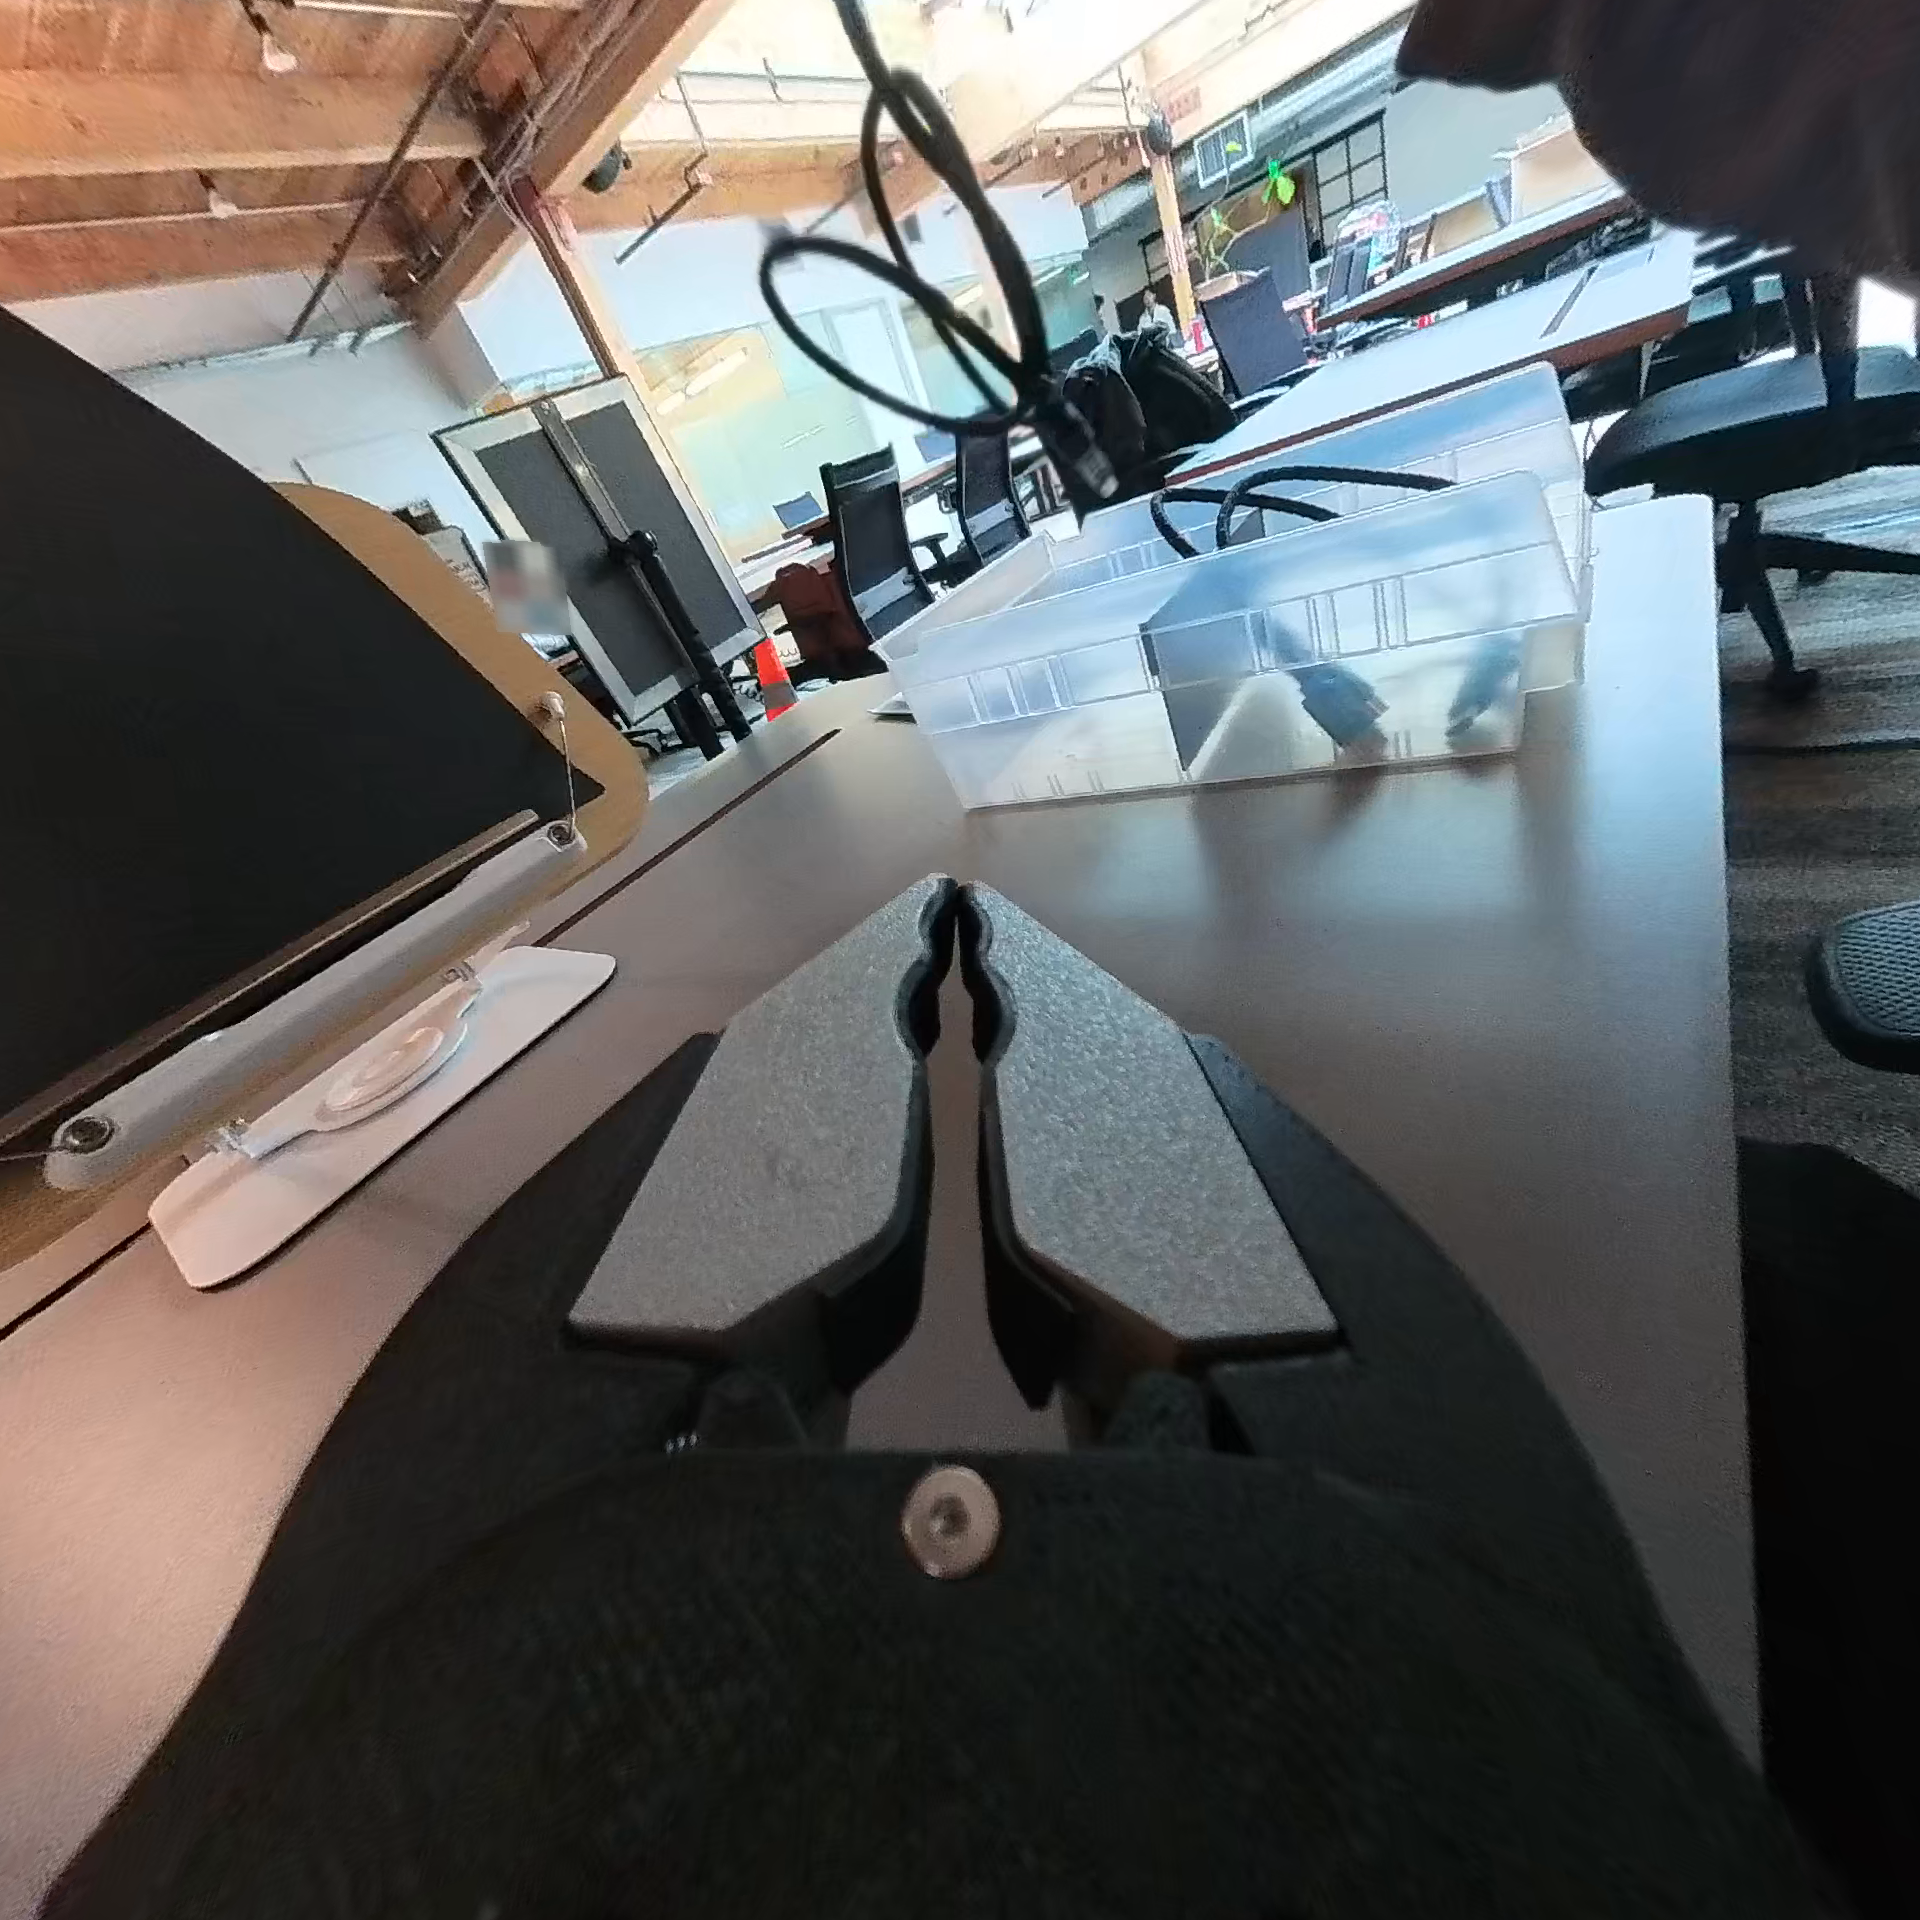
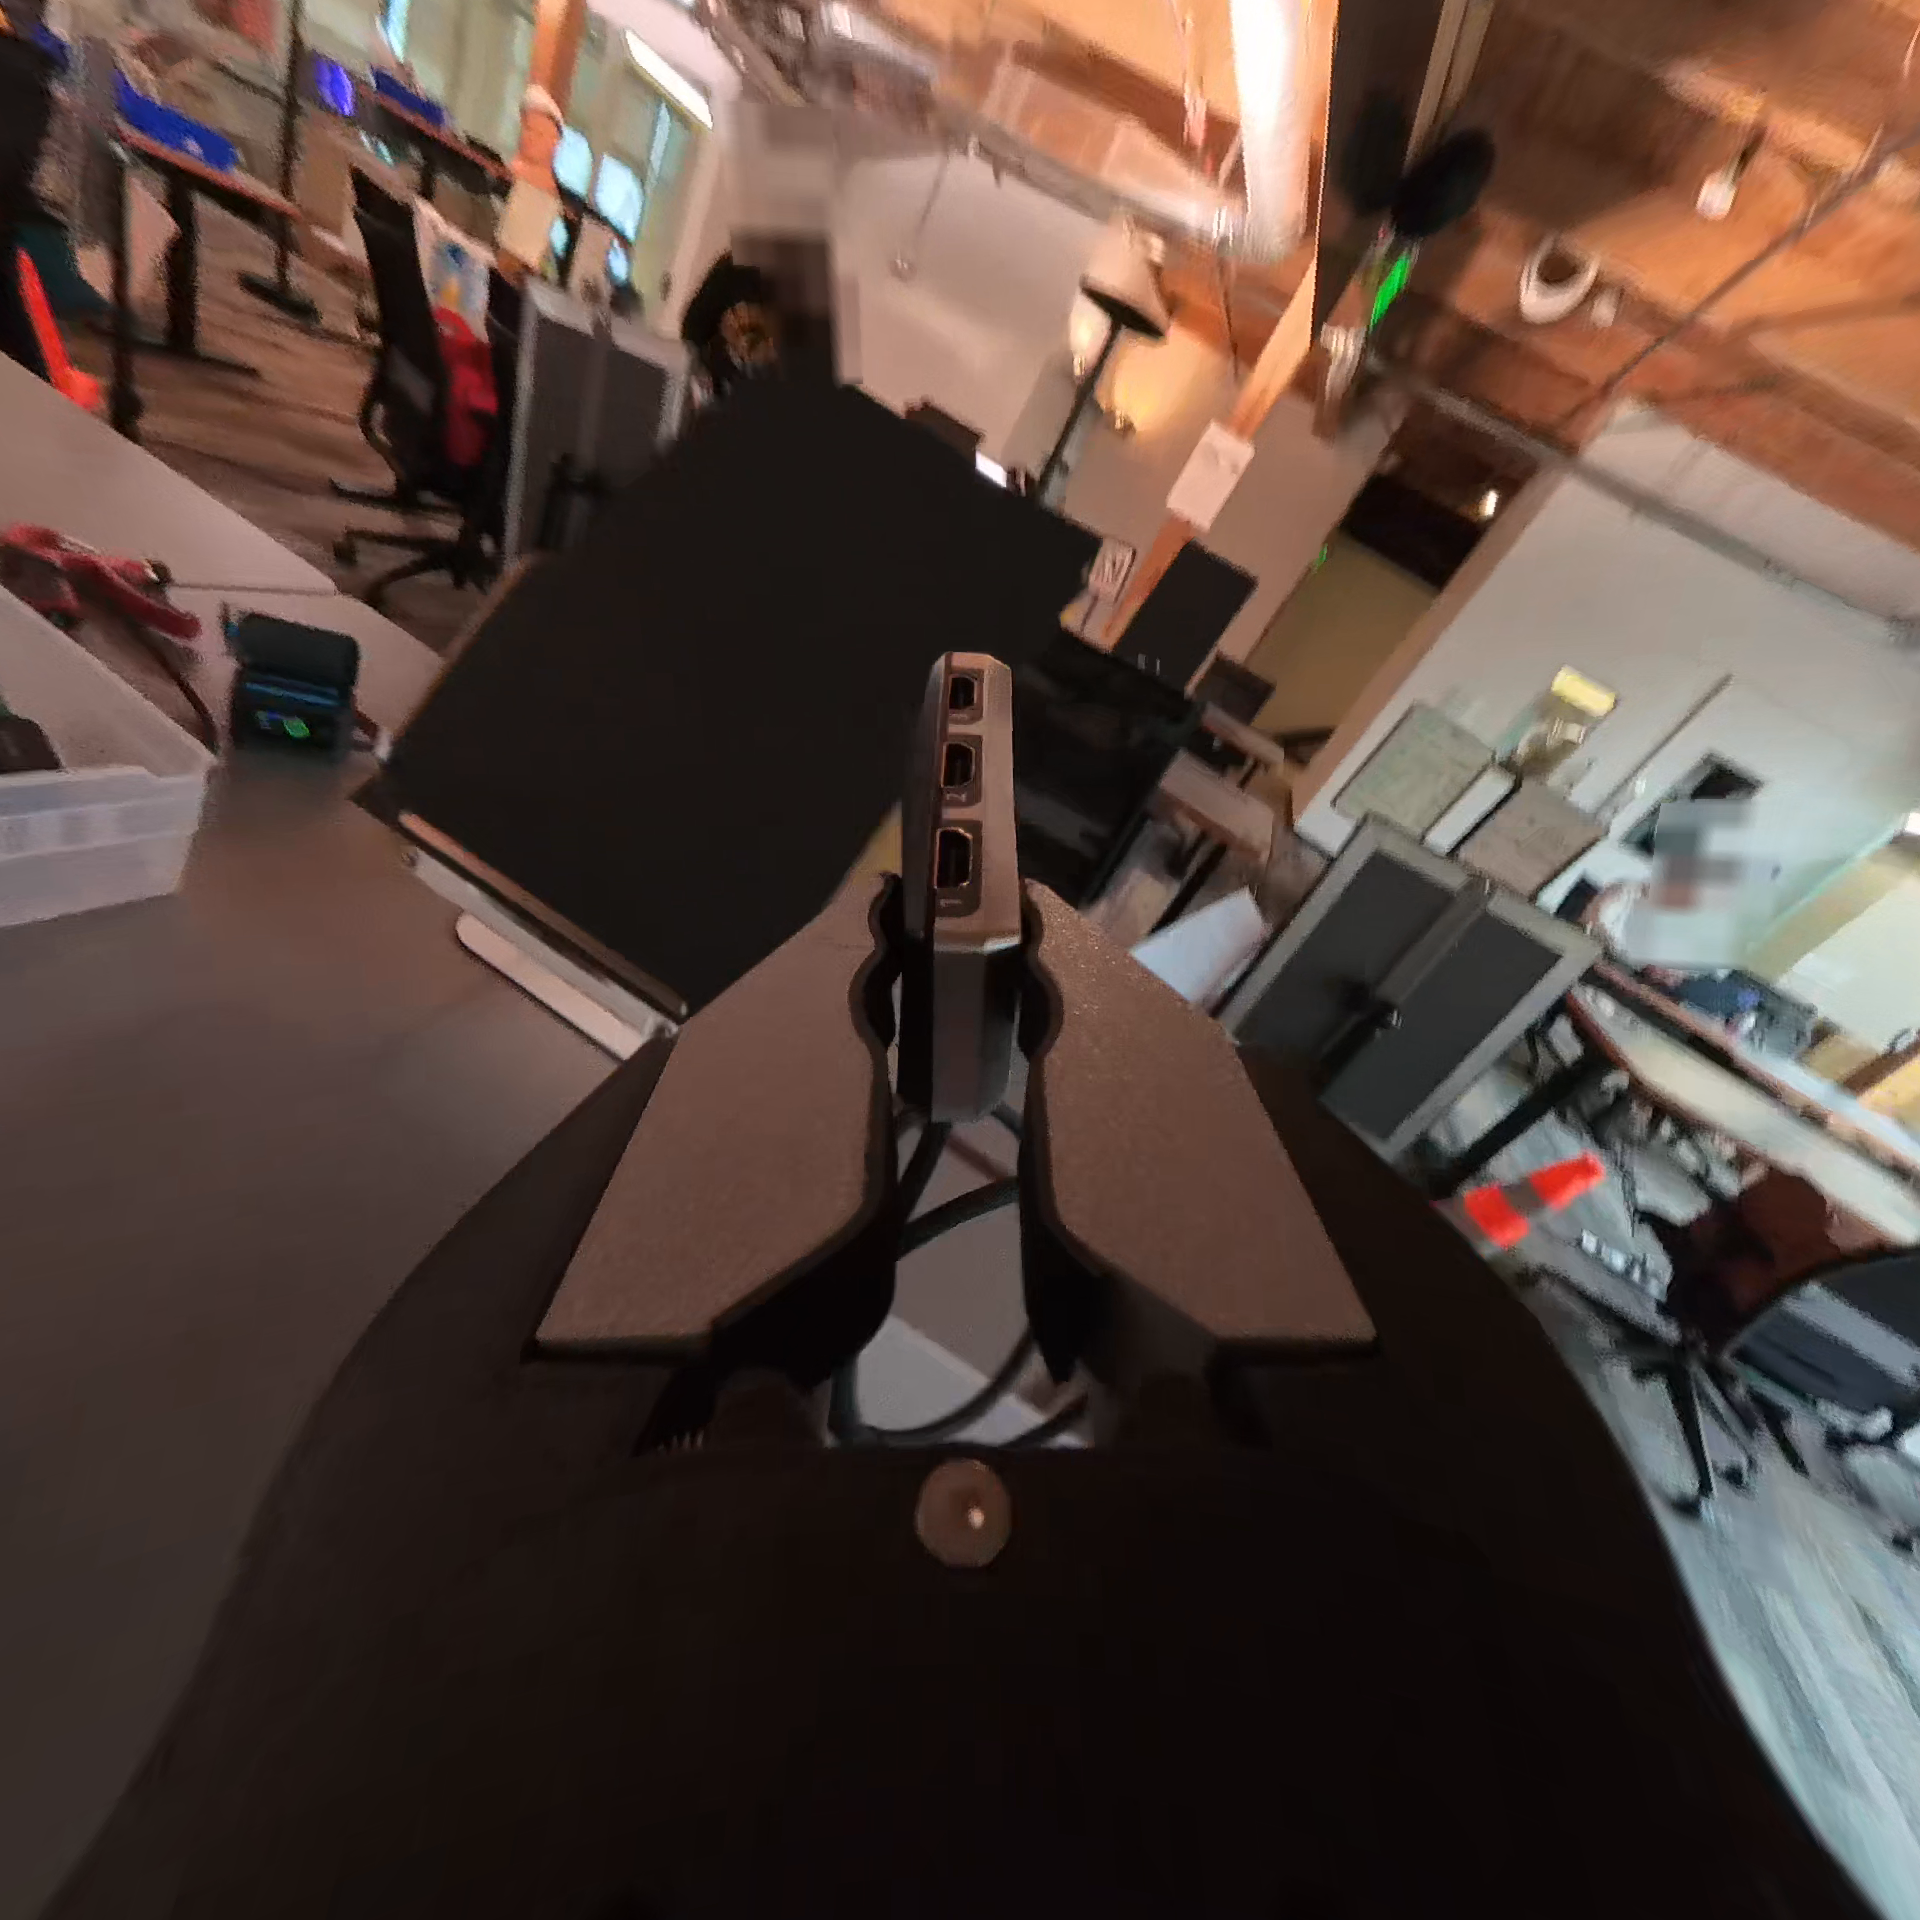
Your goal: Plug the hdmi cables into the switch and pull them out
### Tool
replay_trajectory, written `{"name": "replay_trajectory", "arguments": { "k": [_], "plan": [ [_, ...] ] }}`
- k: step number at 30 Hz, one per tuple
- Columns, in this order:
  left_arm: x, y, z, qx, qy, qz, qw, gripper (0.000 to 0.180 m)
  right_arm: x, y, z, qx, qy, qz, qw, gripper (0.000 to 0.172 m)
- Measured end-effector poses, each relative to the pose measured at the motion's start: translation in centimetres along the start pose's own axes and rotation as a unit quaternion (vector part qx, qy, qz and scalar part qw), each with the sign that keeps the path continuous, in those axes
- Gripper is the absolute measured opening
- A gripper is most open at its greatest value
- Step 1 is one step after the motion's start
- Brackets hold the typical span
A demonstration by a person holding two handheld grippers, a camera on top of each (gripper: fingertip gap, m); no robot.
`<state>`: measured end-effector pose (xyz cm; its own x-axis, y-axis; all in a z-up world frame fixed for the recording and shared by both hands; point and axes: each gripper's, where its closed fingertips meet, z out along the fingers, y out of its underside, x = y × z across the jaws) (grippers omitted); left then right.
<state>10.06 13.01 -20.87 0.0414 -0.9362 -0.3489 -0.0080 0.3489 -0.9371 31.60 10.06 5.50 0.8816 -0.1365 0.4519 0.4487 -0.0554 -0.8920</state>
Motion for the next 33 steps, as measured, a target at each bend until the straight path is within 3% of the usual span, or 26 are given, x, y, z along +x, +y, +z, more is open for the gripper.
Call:
{"name": "replay_trajectory", "arguments": {
  "k": [6, 8, 11, 17, 19, 21, 25, 31, 33],
  "plan": [
    [0.2, 0.2, 0.2, -0.008, 0.003, 0.009, 1.000, 0.000, 1.8, 9.5, 3.3, -0.119, -0.007, 0.022, 0.993, 0.015],
    [0.1, 0.6, 0.3, -0.020, -0.006, 0.022, 1.000, 0.000, 0.8, 13.5, 4.5, -0.163, -0.055, 0.054, 0.984, 0.015],
    [0.0, 0.8, 0.3, -0.029, -0.015, 0.038, 0.999, 0.000, -0.5, 16.4, 5.3, -0.176, -0.124, 0.113, 0.970, 0.015],
    [-0.1, 0.8, 0.3, -0.028, -0.013, 0.028, 0.999, 0.000, -5.0, 21.7, 4.5, -0.304, -0.254, 0.176, 0.901, 0.016],
    [-0.1, 0.8, 0.3, -0.026, -0.011, 0.026, 0.999, 0.000, -5.4, 21.4, 4.7, -0.296, -0.250, 0.159, 0.908, 0.017],
    [-0.1, 0.8, 0.3, -0.026, -0.009, 0.027, 0.999, 0.000, -4.1, 18.3, 5.5, -0.226, -0.222, 0.140, 0.938, 0.015],
    [0.1, 0.8, 0.3, -0.026, -0.008, 0.033, 0.999, 0.000, -1.3, 13.9, 5.6, -0.168, -0.195, 0.136, 0.957, 0.016],
    [0.1, 0.8, 0.2, -0.025, -0.008, 0.031, 0.999, 0.000, 4.0, 12.9, 4.5, -0.133, -0.113, 0.157, 0.972, 0.015],
    [0.0, 0.8, 0.2, -0.025, -0.007, 0.030, 0.999, 0.000, 4.4, 14.3, 4.0, -0.129, -0.115, 0.184, 0.968, 0.015]
  ]
}}
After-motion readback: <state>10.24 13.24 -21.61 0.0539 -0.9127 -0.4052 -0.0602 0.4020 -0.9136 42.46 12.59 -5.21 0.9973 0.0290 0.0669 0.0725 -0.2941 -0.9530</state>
